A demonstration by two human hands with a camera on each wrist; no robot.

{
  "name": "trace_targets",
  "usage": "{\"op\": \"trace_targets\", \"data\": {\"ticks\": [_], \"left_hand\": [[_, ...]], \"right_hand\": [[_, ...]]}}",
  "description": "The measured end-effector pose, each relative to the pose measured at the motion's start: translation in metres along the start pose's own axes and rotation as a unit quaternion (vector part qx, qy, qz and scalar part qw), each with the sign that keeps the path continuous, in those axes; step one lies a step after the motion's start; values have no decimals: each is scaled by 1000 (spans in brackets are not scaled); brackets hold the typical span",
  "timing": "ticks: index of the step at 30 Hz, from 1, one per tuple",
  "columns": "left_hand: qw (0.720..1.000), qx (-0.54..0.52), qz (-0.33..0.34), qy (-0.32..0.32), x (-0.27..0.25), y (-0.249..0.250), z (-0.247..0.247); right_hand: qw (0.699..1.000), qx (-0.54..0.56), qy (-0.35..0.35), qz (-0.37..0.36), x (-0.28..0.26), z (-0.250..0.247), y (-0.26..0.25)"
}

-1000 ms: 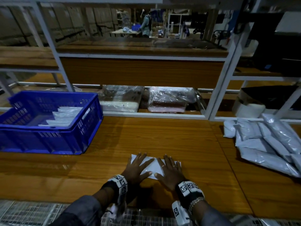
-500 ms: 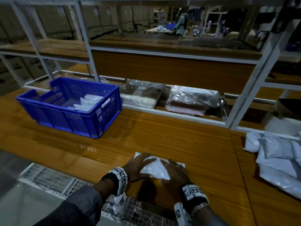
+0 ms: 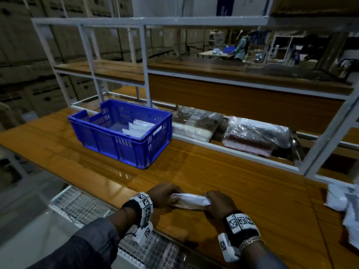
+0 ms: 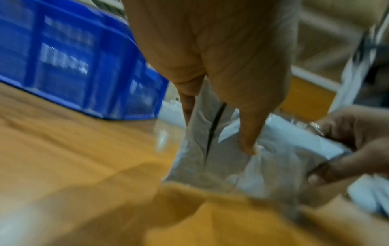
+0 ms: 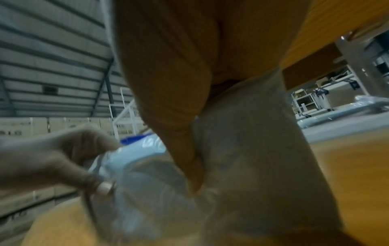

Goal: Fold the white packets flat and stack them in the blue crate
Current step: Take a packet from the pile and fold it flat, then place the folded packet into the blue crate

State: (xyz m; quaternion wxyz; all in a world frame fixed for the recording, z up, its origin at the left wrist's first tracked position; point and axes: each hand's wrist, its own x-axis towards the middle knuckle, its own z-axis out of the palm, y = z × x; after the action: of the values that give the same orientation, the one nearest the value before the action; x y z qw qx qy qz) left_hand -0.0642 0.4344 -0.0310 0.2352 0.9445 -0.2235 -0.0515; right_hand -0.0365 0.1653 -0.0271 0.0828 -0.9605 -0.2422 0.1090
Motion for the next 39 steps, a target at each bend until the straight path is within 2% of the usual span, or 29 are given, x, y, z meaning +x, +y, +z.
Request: {"op": "trace_targets", "data": {"ticks": [4, 10, 16, 20, 24, 30, 32, 35, 39], "left_hand": [[998, -8, 11, 58, -21, -25, -53], [993, -7, 37, 108, -56, -69, -176], [984, -54, 46, 161, -88, -118, -257], [978, -93, 43, 180, -103, -148, -283], [970, -123, 59, 200, -103, -171, -297], [975, -100, 65, 190, -80, -194, -338], [975, -84, 69, 191, -69, -198, -356], [980, -1, 60, 189, -45, -214, -382], [980, 105, 57, 160, -20, -245, -404]], "right_hand": [[999, 20, 42, -9, 12, -46, -44], [992, 94, 80, -34, 46, -121, -131], [981, 86, 159, -72, 82, -155, -196], [972, 143, 168, -84, 103, -154, -210], [965, 155, 180, -107, 122, -155, -220], [944, 203, 224, -131, 175, -164, -223], [936, 203, 248, -144, 197, -171, -222], [927, 215, 258, -166, 229, -188, -223], [922, 216, 237, -219, 269, -200, -222]]}}
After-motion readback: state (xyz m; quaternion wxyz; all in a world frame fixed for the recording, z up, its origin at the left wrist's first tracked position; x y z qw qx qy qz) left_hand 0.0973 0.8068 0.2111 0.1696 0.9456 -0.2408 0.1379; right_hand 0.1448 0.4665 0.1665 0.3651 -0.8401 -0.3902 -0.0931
